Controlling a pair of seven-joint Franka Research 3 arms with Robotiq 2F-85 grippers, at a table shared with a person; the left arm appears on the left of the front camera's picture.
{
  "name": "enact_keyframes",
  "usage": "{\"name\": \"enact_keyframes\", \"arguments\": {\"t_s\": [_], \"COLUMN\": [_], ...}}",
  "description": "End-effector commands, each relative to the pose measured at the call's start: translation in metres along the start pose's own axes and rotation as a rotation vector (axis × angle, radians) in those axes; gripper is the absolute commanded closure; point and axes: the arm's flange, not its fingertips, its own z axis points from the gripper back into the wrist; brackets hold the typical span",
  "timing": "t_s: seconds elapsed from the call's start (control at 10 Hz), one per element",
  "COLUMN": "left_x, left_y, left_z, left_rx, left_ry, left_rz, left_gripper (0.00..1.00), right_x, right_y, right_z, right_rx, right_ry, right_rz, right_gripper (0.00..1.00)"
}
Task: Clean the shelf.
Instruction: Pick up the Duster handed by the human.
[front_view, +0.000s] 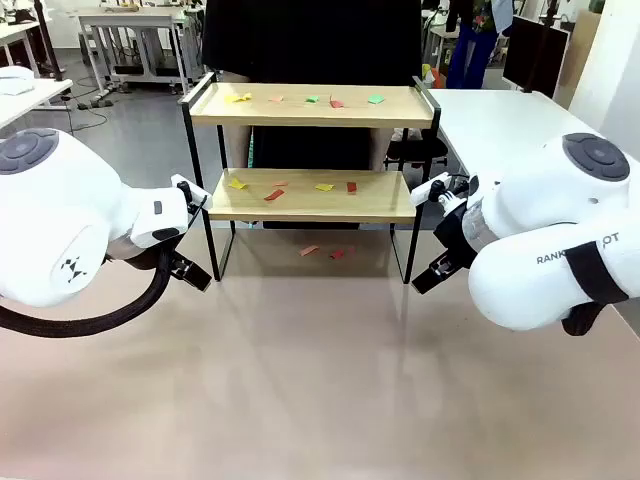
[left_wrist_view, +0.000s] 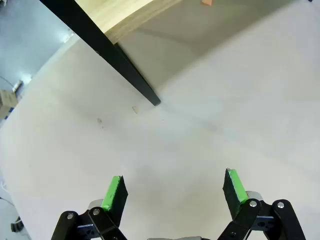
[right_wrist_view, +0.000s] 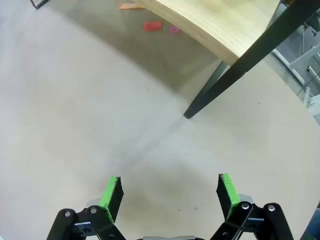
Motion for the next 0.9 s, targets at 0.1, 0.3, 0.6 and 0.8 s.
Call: {"name": "enact_keyframes", "arguments": {"t_s": [0.1,0.3,0.6,0.8], "left_x": [0.0001,0.0001,0.0001,0.0001], "left_y": [0.0000,0.0000,0.0000,0.0000], "left_z": [0.0001,0.0001,0.0001,0.0001], "left_rx": [0.000,0.000,0.000,0.000], "left_ry": [0.000,0.000,0.000,0.000], "left_rz": [0.000,0.000,0.000,0.000], "left_gripper": [0.00,0.00,0.00,0.00], "right_x": [0.0000,0.0000,0.0000,0.0000], "right_y": [0.0000,0.0000,0.0000,0.0000], "right_z": [0.0000,0.0000,0.0000,0.0000], "right_rx": [0.000,0.000,0.000,0.000], "right_ry": [0.000,0.000,0.000,0.000], "right_rz": [0.000,0.000,0.000,0.000], "right_gripper": [0.00,0.00,0.00,0.00]}}
